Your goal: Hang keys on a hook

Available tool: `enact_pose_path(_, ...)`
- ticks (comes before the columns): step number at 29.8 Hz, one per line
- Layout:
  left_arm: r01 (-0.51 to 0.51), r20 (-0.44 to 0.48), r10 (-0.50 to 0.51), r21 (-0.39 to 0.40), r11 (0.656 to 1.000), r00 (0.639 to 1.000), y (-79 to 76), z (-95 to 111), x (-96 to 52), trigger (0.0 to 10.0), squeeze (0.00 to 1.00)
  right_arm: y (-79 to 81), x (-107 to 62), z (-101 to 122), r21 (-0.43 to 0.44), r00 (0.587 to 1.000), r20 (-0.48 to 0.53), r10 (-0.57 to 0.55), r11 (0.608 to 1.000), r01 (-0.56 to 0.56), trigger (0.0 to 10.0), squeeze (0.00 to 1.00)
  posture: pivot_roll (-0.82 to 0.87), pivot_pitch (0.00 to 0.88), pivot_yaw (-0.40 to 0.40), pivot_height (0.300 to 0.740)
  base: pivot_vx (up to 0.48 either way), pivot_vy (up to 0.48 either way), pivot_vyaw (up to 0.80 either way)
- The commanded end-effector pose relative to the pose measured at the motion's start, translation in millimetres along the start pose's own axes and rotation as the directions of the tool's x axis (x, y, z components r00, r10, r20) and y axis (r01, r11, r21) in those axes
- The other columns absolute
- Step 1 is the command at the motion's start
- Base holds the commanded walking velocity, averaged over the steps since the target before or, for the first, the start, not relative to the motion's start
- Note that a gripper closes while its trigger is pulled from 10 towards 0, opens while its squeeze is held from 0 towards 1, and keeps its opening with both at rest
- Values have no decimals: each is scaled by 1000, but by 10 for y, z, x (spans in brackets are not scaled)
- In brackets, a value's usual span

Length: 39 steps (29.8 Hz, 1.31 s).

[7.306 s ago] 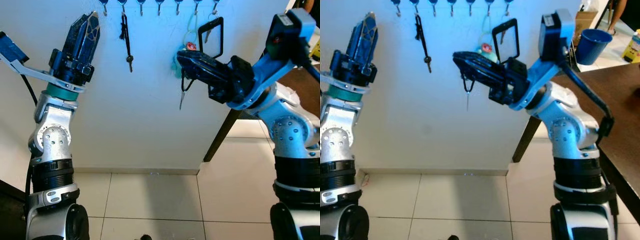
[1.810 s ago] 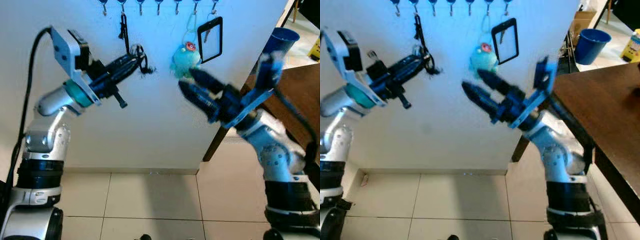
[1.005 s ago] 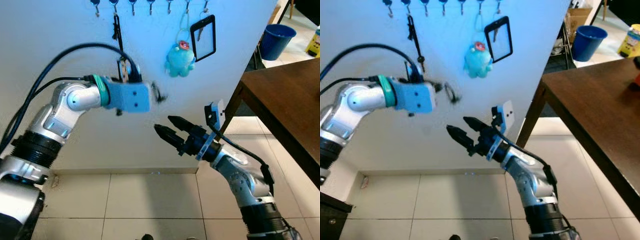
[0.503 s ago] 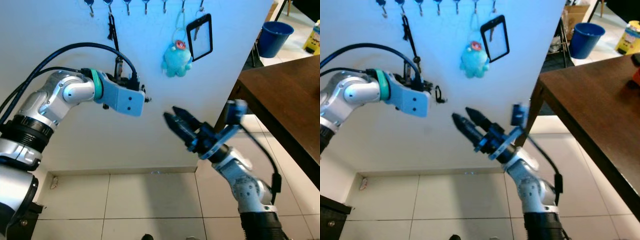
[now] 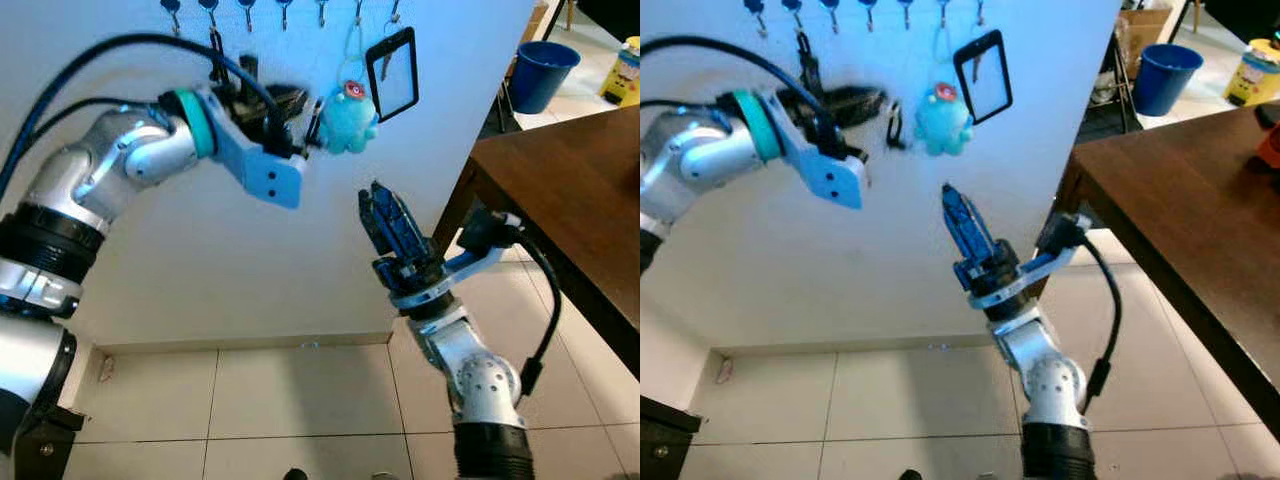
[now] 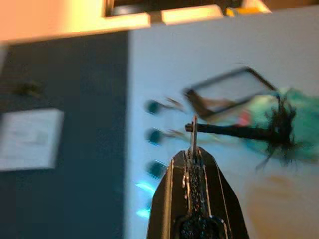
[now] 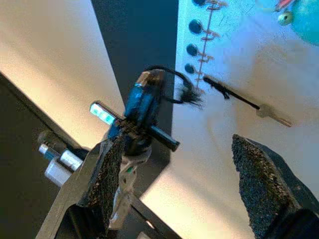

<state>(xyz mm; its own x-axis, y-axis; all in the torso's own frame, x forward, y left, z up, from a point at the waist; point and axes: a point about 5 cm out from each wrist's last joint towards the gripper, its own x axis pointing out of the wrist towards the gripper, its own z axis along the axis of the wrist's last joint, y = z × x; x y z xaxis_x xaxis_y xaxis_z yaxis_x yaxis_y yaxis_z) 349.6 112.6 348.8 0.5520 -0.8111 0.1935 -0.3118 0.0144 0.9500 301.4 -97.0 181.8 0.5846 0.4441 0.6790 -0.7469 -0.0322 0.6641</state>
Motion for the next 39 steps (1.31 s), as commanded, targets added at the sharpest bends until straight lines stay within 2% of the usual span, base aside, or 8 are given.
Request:
enact_pose_path(1, -35, 34, 34, 46, 998, 999, 77, 31, -7, 10000, 0, -31, -10, -28, 46, 1000, 25, -12, 999, 10, 10000, 0, -78, 72, 92, 740, 0, 0, 0)
enact_pose_path(5, -64, 73, 60, 60, 996, 996, 119, 80, 7, 10000, 0, -34, 1, -62, 59, 1000, 26, -8, 998, 7, 10000, 0, -70, 75, 97, 740, 0, 0, 0)
enact_pose_path(11, -75, 146, 66, 62, 995, 987, 65, 178, 60, 10000, 0, 69, 37, -39, 80, 997, 34, 66, 994, -69, 10000, 0, -69, 75, 96, 740, 0, 0, 0)
enact_pose_path(13, -65, 155, 55, 60, 996, 986, 14, 191, 70, 10000, 0, 155, 65, 46, 58, 990, 43, 132, 989, -135, 10000, 0, -73, 74, 99, 740, 0, 0, 0)
enact_pose_path(18, -60, 168, 50, 51, 997, 985, -27, 216, 78, 10000, 0, 219, 115, 147, 30, 984, 51, 170, 985, -171, 10000, 0, -73, 75, 100, 740, 0, 0, 0)
enact_pose_path(20, -64, 187, 55, 40, 997, 981, -50, 256, 92, 10000, 0, 271, 199, 240, 0, 980, 63, 190, 982, -190, 10000, 0, -75, 76, 100, 740, 0, 0, 0)
enact_pose_path(35, -66, 213, 59, 26, 997, 975, -73, 303, 104, 10000, 0, 325, 338, 323, -50, 977, 62, 205, 978, -203, 10000, 0, -69, 72, 95, 740, 0, 0, 0)
enact_pose_path(39, -76, 224, 67, 31, 997, 972, -53, 316, 110, 10000, 0, 333, 336, 374, -97, 979, 32, 201, 976, -198, 10000, 0, -68, 68, 92, 740, 0, 0, 0)
